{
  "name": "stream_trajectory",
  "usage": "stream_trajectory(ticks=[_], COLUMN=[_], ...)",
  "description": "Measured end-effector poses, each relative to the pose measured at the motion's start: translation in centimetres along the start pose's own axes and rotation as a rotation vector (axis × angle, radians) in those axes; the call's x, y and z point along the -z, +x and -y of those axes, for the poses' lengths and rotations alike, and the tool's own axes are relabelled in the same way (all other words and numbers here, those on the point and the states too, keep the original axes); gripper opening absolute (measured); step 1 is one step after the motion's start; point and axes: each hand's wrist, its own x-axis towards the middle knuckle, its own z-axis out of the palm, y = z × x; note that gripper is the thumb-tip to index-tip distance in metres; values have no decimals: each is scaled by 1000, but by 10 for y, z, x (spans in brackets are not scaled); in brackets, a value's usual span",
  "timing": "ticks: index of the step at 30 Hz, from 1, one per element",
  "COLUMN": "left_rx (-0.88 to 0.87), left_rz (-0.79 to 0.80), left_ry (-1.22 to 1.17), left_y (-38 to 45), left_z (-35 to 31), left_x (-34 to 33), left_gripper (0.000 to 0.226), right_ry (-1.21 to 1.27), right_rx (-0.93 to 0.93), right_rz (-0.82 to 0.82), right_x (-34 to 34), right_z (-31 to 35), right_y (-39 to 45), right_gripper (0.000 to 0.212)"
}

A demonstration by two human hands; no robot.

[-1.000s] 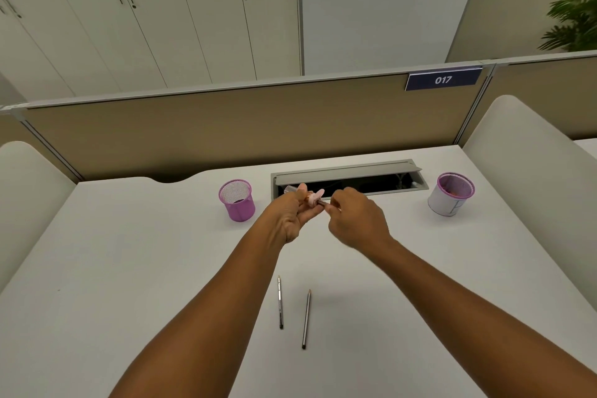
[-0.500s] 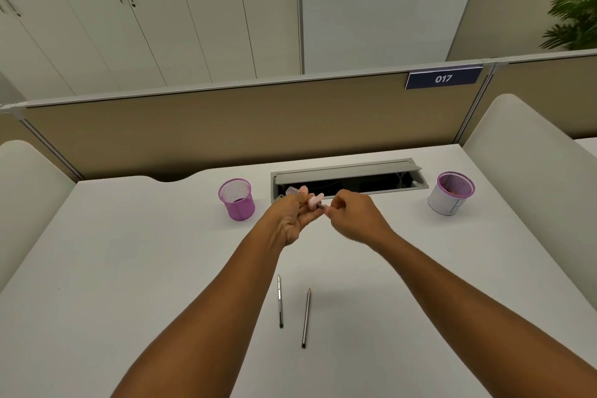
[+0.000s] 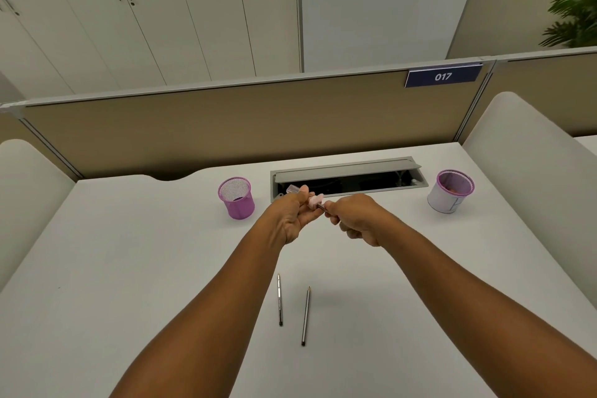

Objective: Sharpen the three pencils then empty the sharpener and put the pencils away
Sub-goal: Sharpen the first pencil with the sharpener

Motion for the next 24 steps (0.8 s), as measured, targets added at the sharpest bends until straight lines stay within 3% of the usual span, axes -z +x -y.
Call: stream_trajectory(ticks=[3,6,10,12,13,16,18,20,24], left_rx=[4,2,-5,-12,-14,-13,-6,1,-6], left_rz=[-27,-27,-19,-5,6,10,-6,-19,-43], left_ry=[-20,-37,-14,-10,-12,-23,-7,-19,-15], left_y=[1,1,-1,0,0,2,1,2,1], left_z=[-1,0,-1,-2,-4,-4,-2,0,2], left_x=[3,4,1,0,0,0,1,3,6], left_gripper=[26,37,37,36,35,30,29,31,41], right_ry=[-321,-727,-845,-805,-747,-118,111,-20,-443], right_rx=[265,608,871,797,647,58,-109,-39,384], right_rz=[-158,-534,-751,-712,-643,-192,0,-9,-243], right_x=[-7,-19,-23,-23,-23,-9,-1,-1,-16], right_z=[-11,-32,-44,-39,-33,-5,1,-1,-19], right_y=[2,7,5,4,2,1,0,1,7], right_gripper=[24,15,22,23,25,35,35,35,24])
